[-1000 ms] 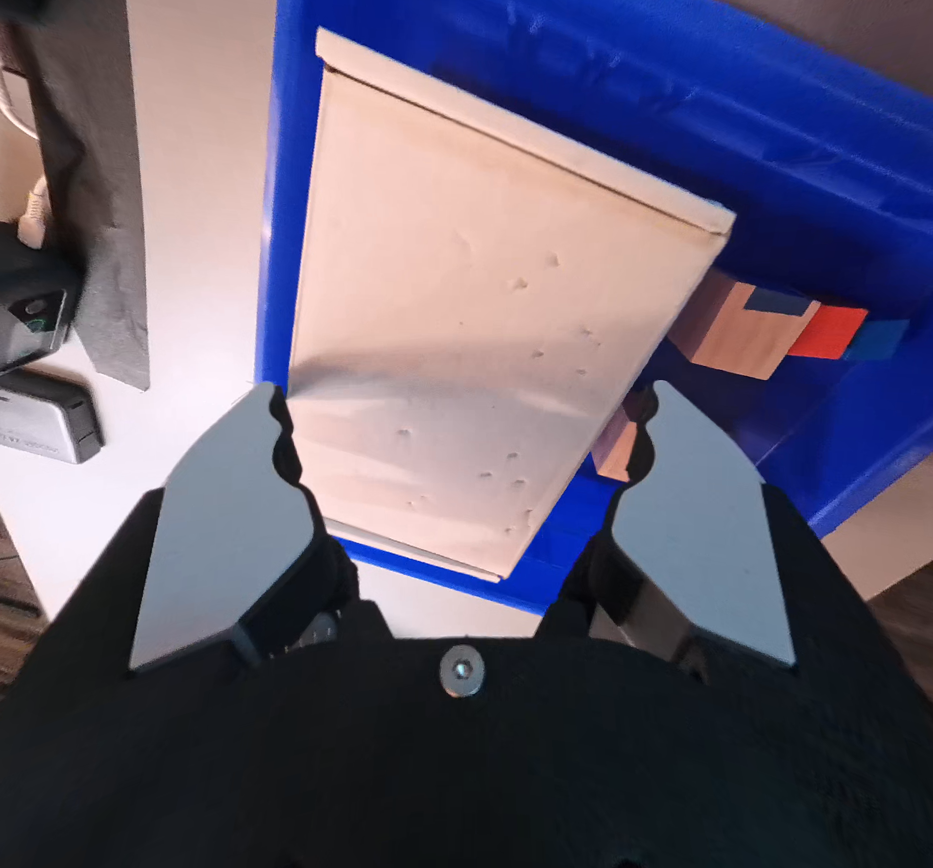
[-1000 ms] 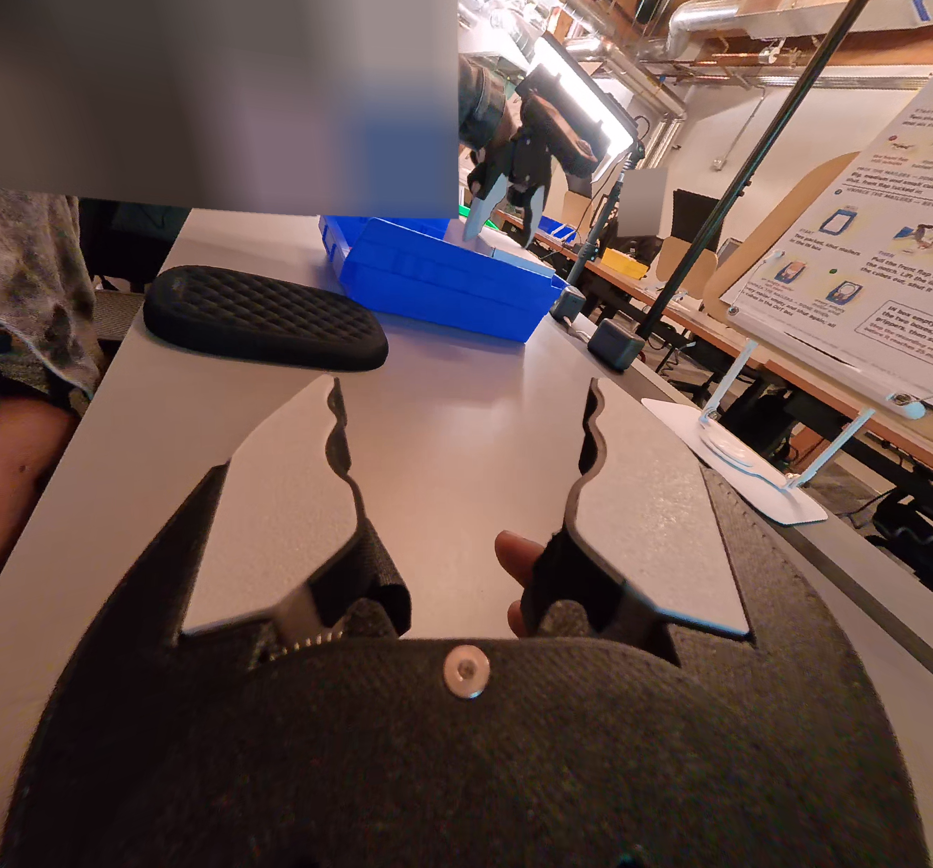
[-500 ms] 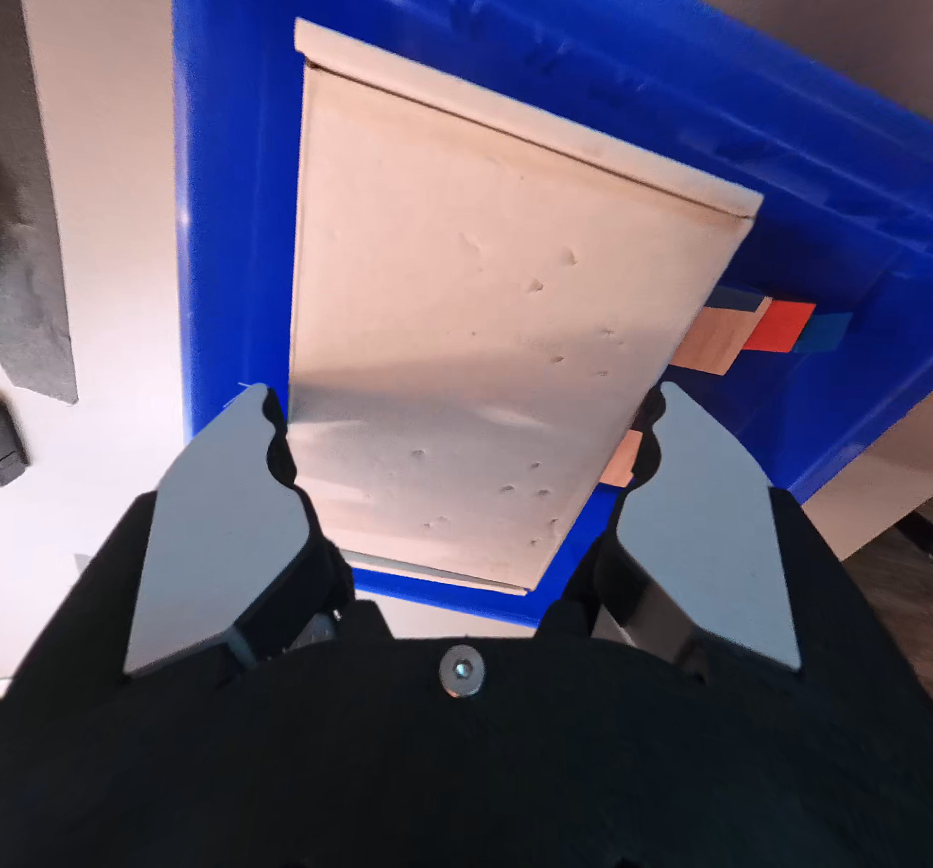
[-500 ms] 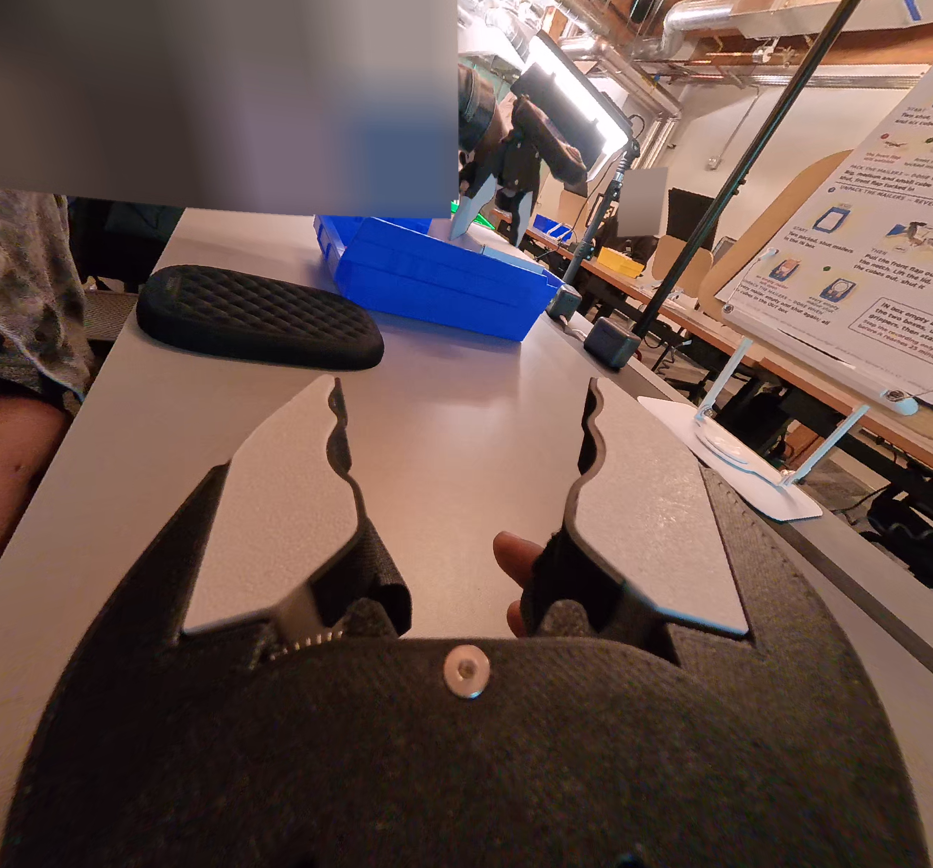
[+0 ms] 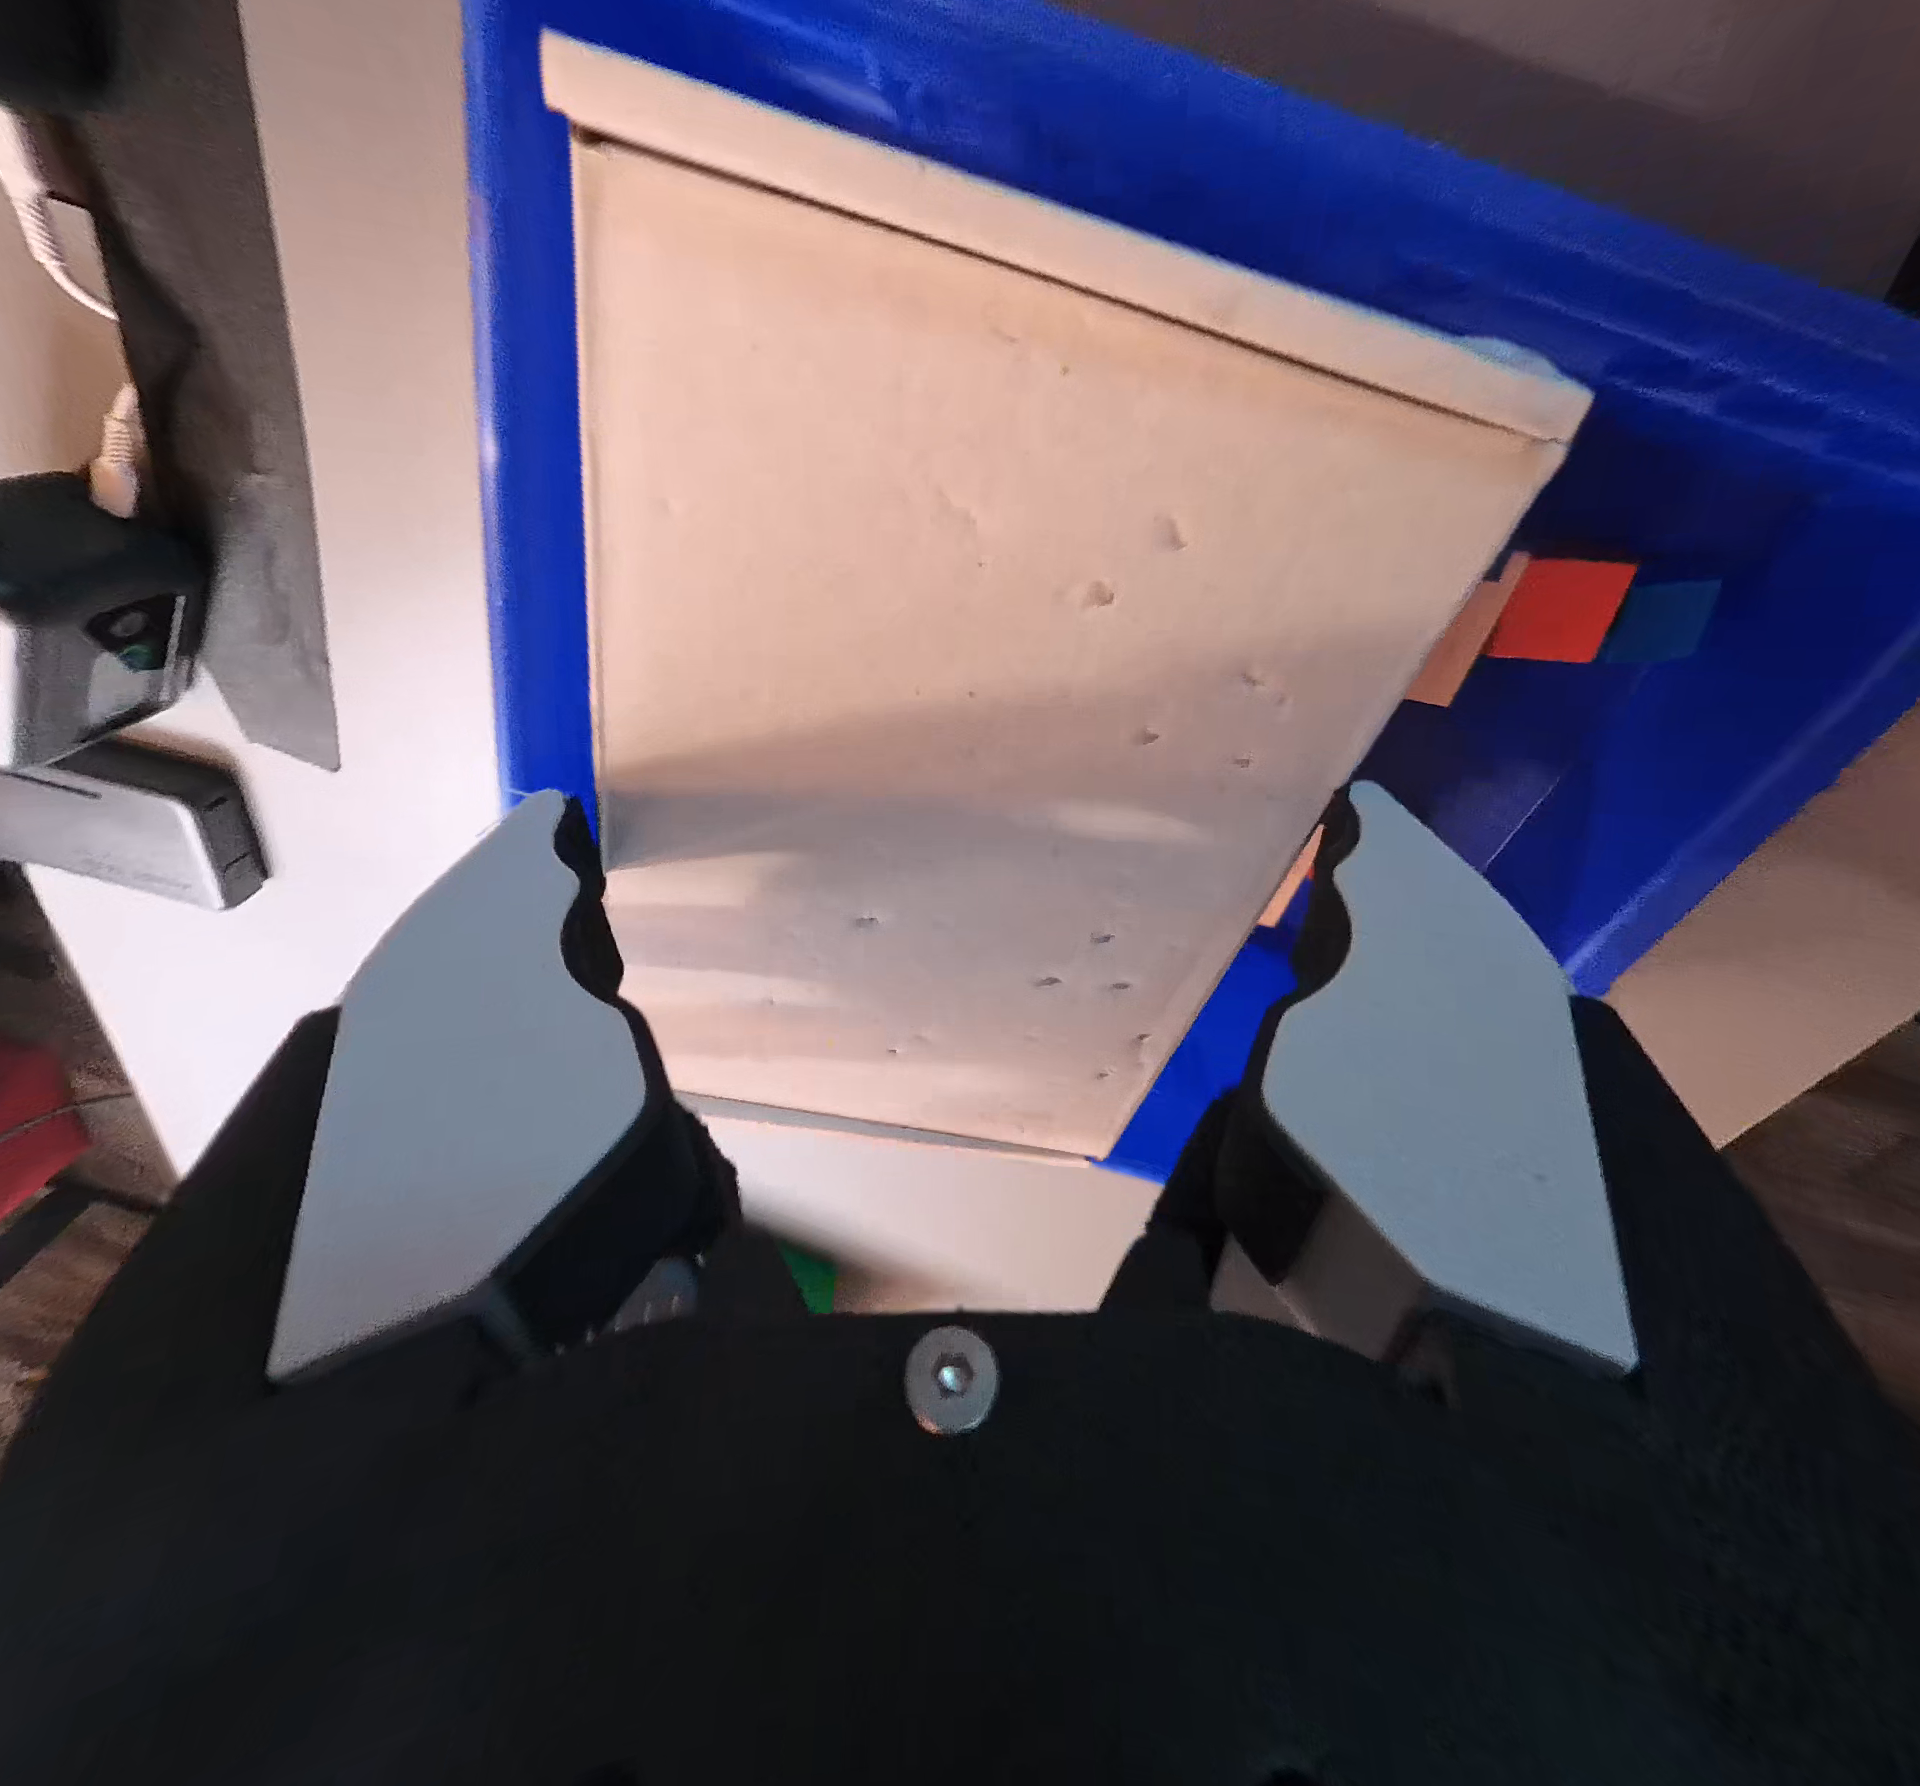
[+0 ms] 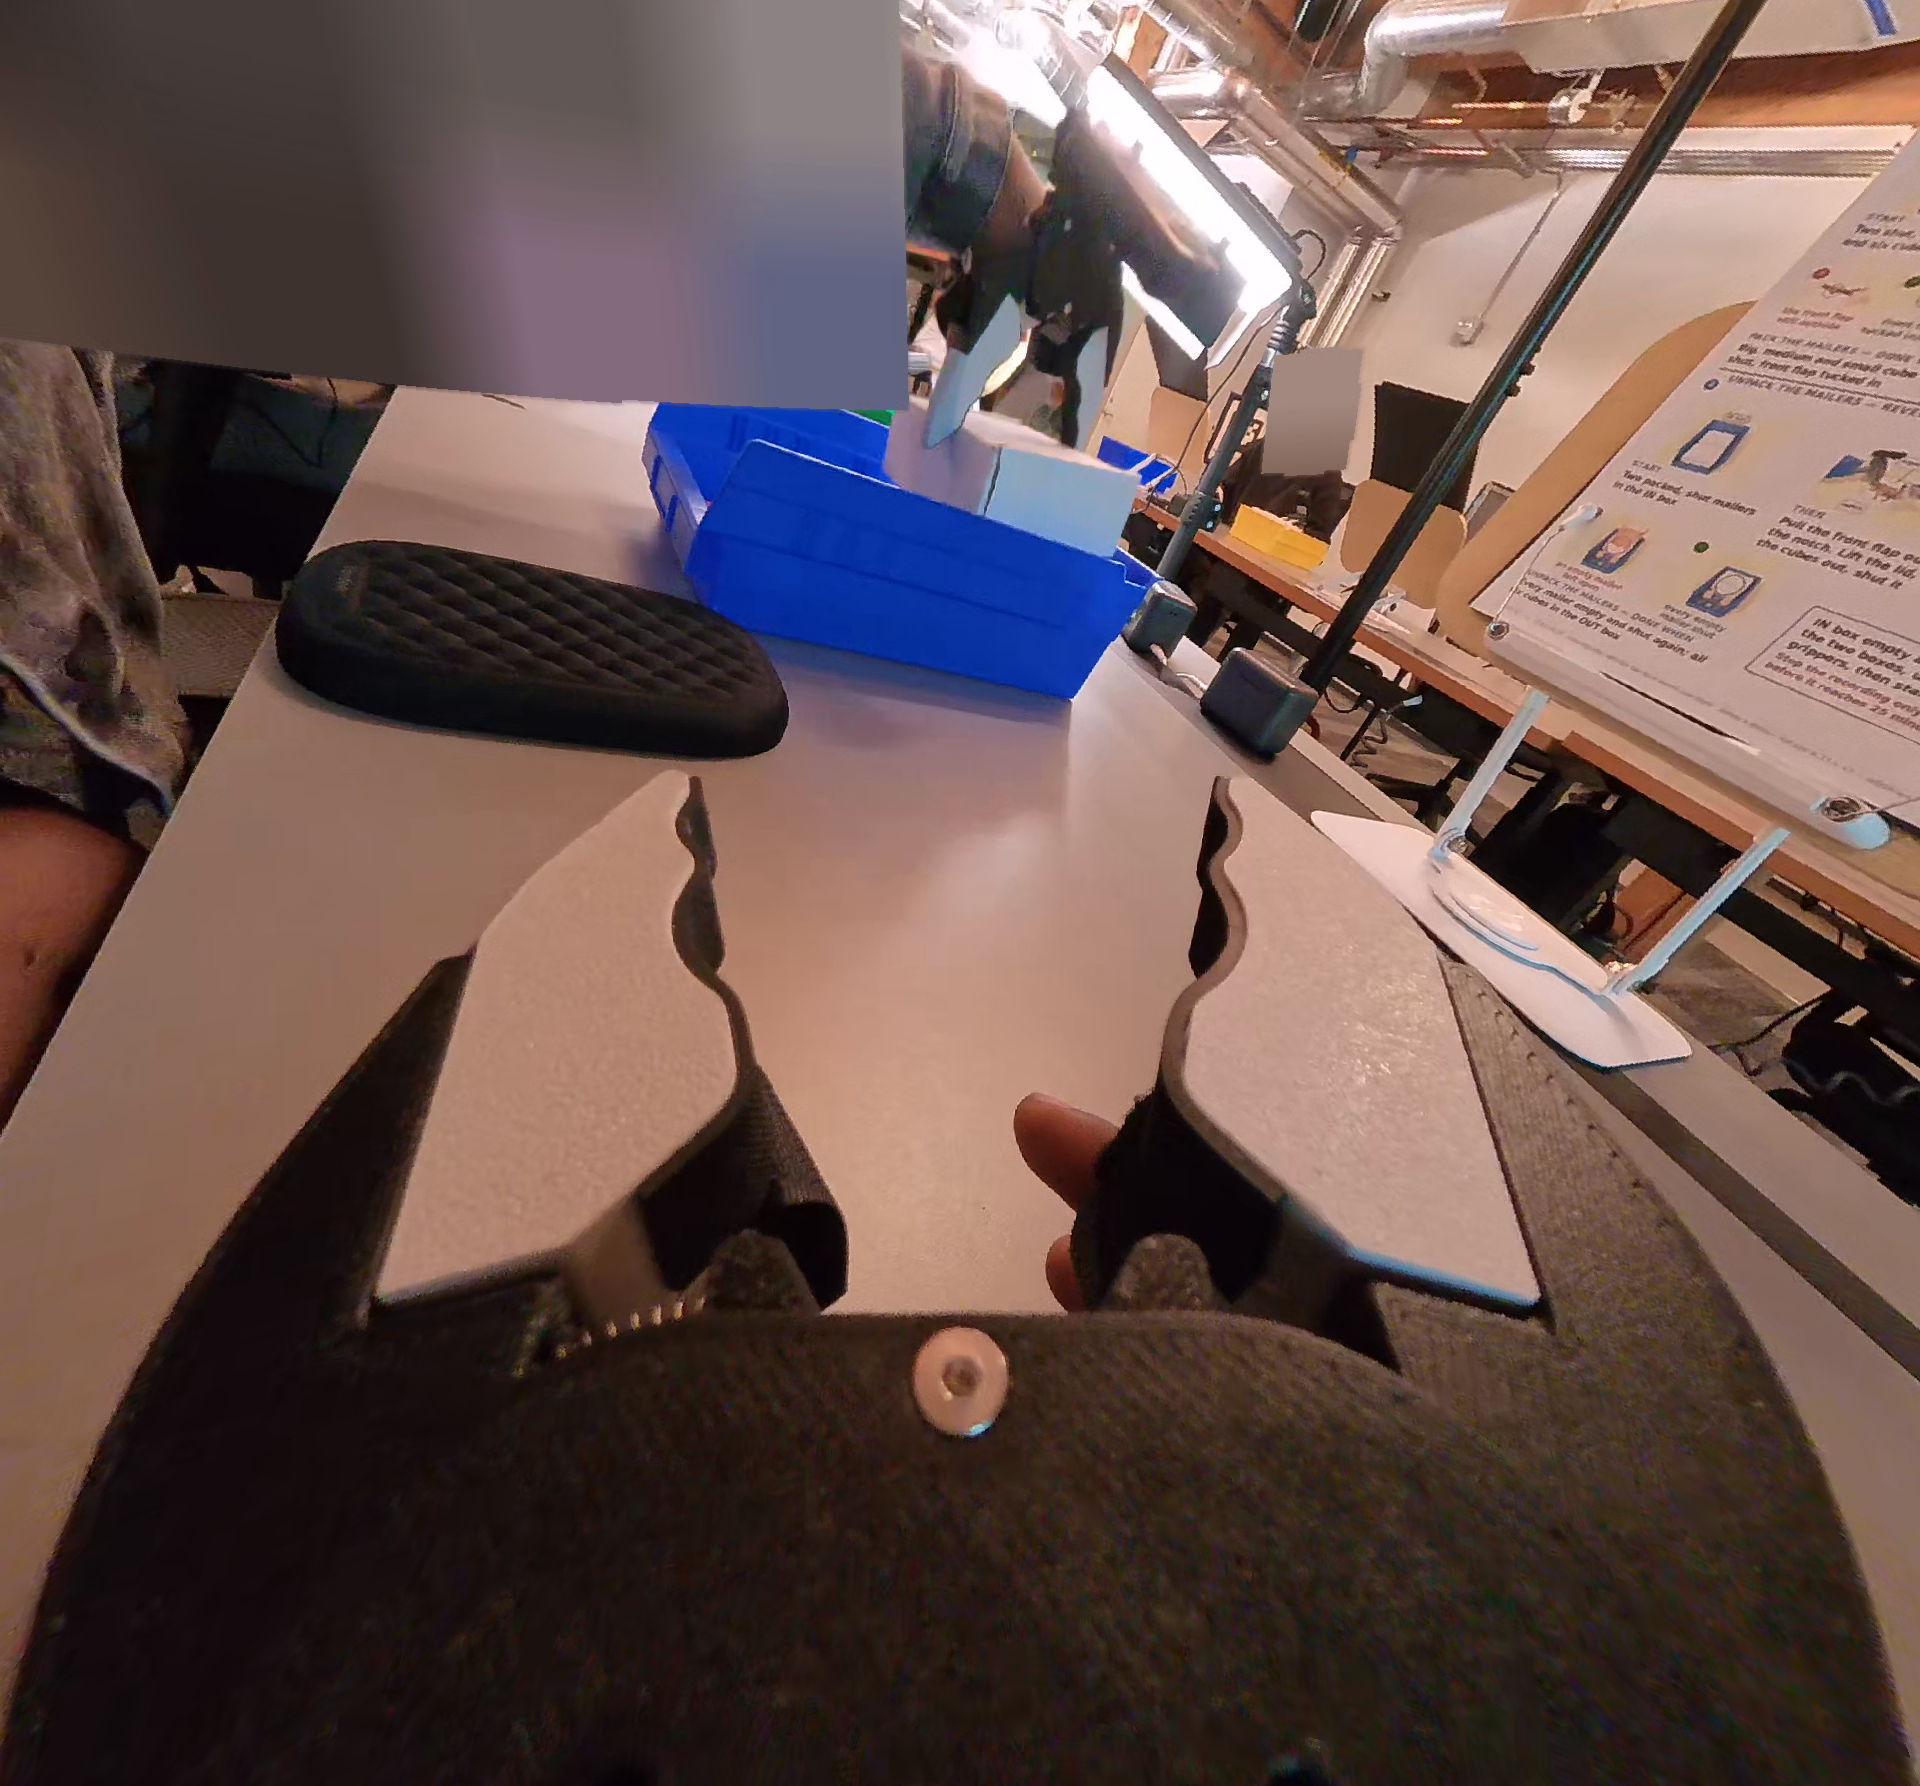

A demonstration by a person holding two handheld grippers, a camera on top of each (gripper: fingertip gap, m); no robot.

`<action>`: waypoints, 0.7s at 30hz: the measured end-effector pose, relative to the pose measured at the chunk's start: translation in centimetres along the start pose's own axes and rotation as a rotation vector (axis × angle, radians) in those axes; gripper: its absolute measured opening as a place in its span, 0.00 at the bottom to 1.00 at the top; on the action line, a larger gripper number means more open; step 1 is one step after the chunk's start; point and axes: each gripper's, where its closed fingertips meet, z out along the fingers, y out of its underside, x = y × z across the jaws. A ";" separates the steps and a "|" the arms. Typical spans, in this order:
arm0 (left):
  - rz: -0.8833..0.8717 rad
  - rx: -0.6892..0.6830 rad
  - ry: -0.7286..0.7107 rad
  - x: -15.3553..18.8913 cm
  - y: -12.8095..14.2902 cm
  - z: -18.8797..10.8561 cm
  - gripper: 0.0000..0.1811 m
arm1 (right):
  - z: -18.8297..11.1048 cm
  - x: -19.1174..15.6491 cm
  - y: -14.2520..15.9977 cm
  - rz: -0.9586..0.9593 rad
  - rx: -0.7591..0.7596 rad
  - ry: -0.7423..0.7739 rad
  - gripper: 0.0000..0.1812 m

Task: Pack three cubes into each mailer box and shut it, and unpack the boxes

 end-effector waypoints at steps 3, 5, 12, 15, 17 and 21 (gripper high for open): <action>0.015 -0.017 -0.043 0.3 -0.9 -2.0 0.70 | 0.0 0.0 0.0 -0.003 0.000 0.000 0.50; 0.026 -0.030 -0.067 0.7 -1.7 -3.5 0.71 | 0.0 0.0 0.0 -0.004 0.000 0.000 0.50; 0.092 -0.037 -0.119 3.3 -8.3 -7.4 0.70 | 0.0 -0.1 0.1 -0.008 0.001 -0.002 0.50; 0.157 -0.034 -0.128 5.4 -12.4 -7.6 0.71 | -0.1 0.0 0.0 -0.008 0.003 0.002 0.49; 0.215 -0.009 -0.113 7.6 -15.6 -6.8 0.70 | -0.1 0.0 0.0 -0.006 0.005 0.003 0.49; 0.316 0.041 -0.064 12.2 -21.4 -3.3 0.70 | -0.2 0.2 0.1 -0.004 0.004 0.010 0.49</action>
